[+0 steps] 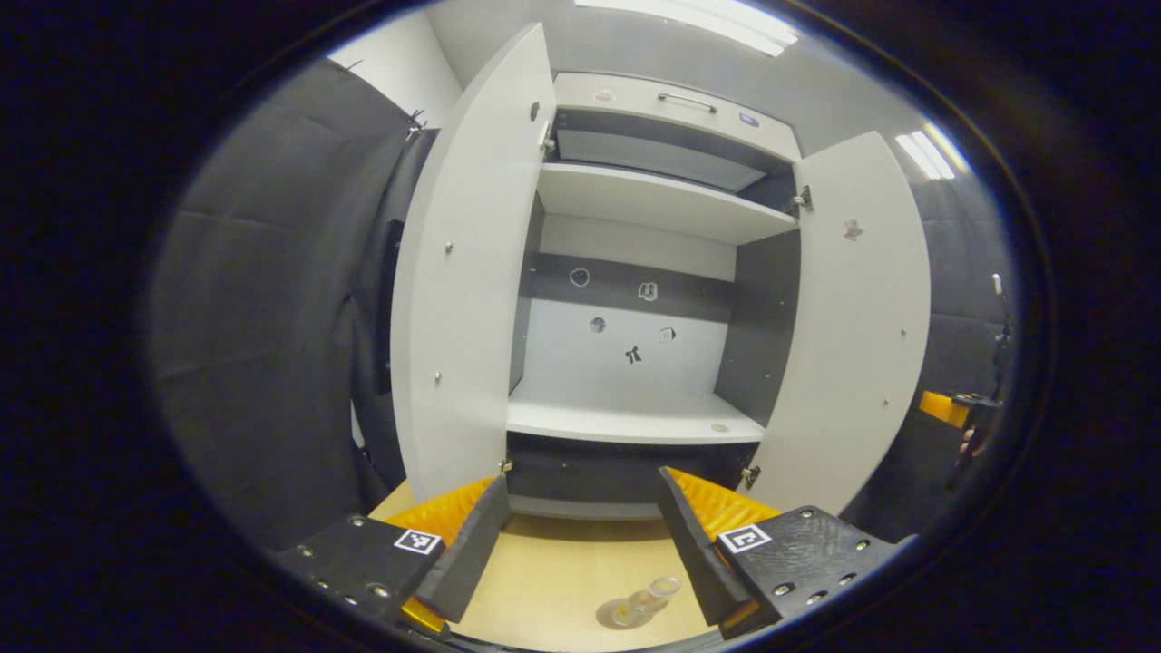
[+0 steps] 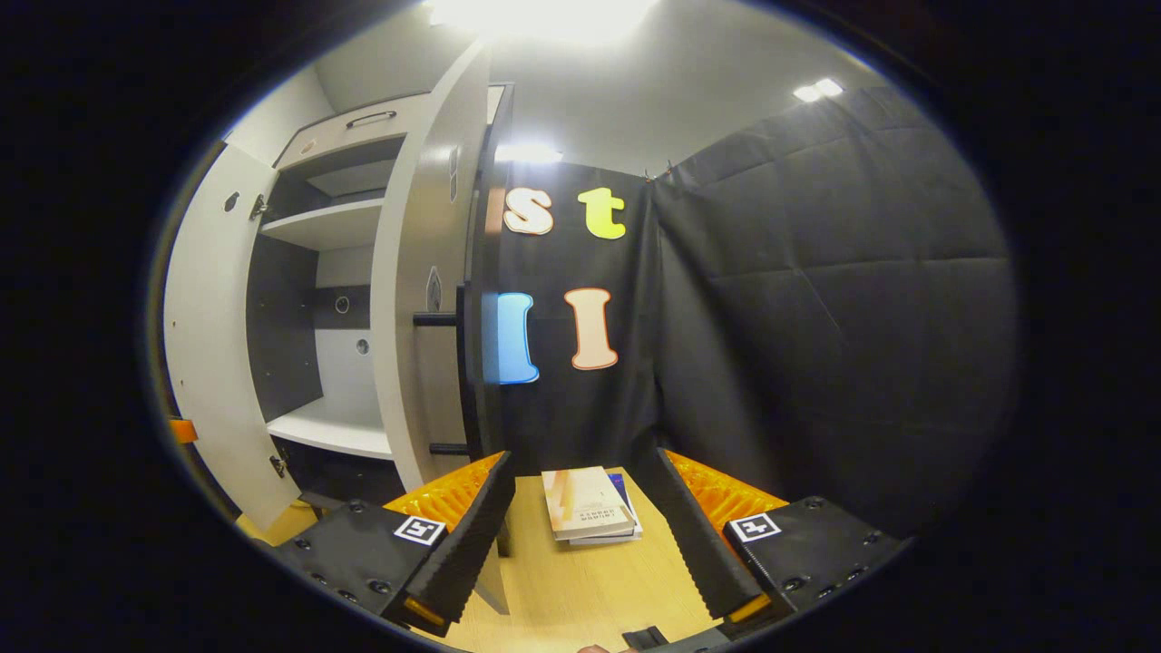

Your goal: Grasp the bottle in the cabinet with the left hand and place it on the coaster, then close the right door with the right hand and the left door with the left hand.

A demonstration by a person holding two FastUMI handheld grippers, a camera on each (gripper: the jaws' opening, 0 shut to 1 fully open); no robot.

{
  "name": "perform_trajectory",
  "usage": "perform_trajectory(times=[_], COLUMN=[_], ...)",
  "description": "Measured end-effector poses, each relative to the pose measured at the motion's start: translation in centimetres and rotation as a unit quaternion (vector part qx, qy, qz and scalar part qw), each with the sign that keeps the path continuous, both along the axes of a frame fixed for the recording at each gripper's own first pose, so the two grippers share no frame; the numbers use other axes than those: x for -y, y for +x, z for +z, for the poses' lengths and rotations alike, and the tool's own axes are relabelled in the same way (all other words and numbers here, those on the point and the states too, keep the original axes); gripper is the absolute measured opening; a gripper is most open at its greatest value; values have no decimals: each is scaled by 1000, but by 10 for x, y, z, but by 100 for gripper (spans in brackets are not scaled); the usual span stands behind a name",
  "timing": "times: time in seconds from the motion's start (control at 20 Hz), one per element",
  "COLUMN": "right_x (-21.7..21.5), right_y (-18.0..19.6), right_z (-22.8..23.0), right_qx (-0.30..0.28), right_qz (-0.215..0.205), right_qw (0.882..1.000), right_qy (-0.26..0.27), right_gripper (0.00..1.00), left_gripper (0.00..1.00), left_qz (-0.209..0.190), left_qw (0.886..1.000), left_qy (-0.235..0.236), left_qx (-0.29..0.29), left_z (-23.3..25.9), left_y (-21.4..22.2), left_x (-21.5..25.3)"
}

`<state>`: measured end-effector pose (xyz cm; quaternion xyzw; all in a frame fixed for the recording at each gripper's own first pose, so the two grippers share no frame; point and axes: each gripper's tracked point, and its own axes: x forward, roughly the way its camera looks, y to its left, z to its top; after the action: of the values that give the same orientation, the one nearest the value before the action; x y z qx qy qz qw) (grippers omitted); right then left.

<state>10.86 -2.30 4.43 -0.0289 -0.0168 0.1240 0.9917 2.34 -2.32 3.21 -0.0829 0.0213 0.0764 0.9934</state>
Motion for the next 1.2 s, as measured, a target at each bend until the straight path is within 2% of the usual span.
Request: perform_trajectory(times=[0.3,0.55,0.7,1.0,1.2], right_x=[-9,-22,-31,-36,-41], right_y=[33,49,55,57,51], right_z=[21,39,41,43,44], right_qx=[2,19,20,10,9], right_qz=[72,127,152,145,125], right_qw=[997,992,988,989,992], right_qy=[4,-6,-6,-5,-14], right_gripper=[98,98,97,97,97], left_gripper=[94,94,94,94,94], left_qz=[49,94,107,100,85], left_qw=[999,995,994,995,996], left_qy=[1,28,22,19,18], left_qx=[-4,-6,-3,-4,2], left_z=[13,19,16,9,12], left_y=[6,-15,-24,-16,-7], left_x=[12,21,25,18,9])
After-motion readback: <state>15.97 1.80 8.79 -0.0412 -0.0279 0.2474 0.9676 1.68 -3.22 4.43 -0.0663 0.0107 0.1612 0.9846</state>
